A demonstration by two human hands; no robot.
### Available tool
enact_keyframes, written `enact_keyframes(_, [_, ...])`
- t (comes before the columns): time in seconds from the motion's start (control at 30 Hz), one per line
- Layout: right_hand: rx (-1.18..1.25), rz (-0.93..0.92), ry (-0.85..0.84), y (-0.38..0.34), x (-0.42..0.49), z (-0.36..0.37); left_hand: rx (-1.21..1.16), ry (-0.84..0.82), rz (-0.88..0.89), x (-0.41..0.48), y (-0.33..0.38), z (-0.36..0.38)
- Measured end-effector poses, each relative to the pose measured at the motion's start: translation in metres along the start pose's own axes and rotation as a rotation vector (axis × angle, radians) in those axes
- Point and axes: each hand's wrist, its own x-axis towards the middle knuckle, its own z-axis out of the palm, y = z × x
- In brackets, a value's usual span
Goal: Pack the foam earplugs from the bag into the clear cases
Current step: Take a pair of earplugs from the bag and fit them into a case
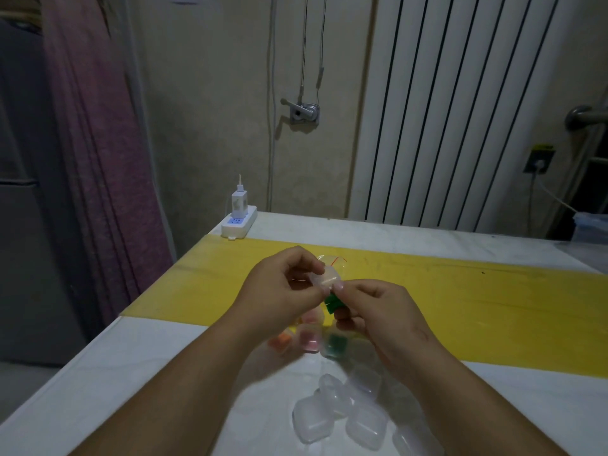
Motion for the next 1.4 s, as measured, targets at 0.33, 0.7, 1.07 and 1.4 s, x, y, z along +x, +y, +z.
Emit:
enact_keyframes(0.33, [-0.174, -0.028, 0.150, 0.004, 0.002, 0.001, 0.058, 0.077, 0.001, 0.000, 0.005, 0.008])
enact_keyframes(0.7, [0.017, -0.015, 0.117, 0.000, 0.008, -0.008, -0.191, -0.103, -0.175, 0.001, 0.006, -0.001])
enact_keyframes(1.07, [-0.246, -0.401, 0.214, -0.001, -0.001, 0.000, -0.035, -0.067, -0.144, 0.001, 0.005, 0.004])
enact_keyframes(1.4, [-0.565, -0.507, 0.276, 0.001, 0.000, 0.001, -0.196, -0.085, -0.194, 0.000, 0.008, 0.003])
